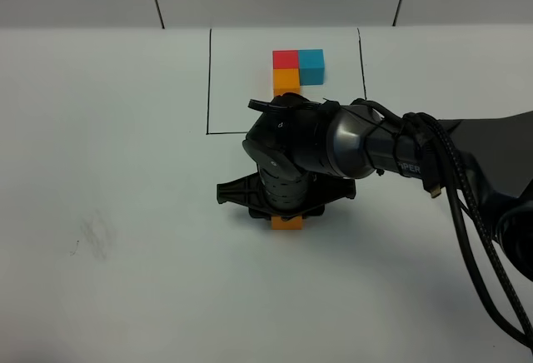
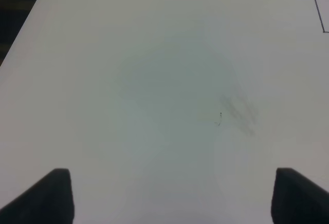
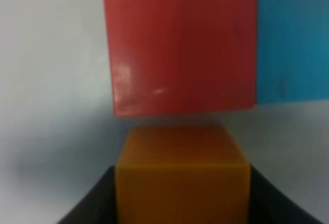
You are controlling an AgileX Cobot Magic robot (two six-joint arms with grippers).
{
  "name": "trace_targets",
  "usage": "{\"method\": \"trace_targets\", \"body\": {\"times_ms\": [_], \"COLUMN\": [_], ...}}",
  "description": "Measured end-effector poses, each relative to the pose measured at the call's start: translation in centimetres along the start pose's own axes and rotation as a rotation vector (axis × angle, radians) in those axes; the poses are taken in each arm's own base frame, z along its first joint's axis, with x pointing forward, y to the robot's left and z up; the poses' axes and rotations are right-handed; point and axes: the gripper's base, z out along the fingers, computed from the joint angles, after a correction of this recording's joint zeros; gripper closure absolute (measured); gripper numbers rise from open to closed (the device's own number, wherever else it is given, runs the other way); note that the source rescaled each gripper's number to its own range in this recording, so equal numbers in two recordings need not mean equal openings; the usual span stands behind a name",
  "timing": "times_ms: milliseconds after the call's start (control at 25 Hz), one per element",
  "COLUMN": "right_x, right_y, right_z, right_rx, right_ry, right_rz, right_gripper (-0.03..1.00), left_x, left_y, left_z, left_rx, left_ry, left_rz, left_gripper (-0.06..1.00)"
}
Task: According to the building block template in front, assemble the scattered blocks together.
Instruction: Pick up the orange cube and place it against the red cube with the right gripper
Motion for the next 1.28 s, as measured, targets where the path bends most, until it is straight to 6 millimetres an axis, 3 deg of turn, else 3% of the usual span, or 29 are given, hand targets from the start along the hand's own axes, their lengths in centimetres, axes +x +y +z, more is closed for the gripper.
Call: {"method": "trace_targets", "body": {"times_ms": [1280], "right_x": [-0.95], "right_y": [0.0], "right_z": [0.31], "right_rx": [-0.056], "right_ry": [-0.044], "right_rz": [-0.044], "right_gripper": [0.71], "left_x": [0.0], "left_y": [0.0], "left_z": [0.0], "left_rx": [0.0], "left_ry": [0.0], "left_rz": [0.0], "left_gripper": [0.17]}}
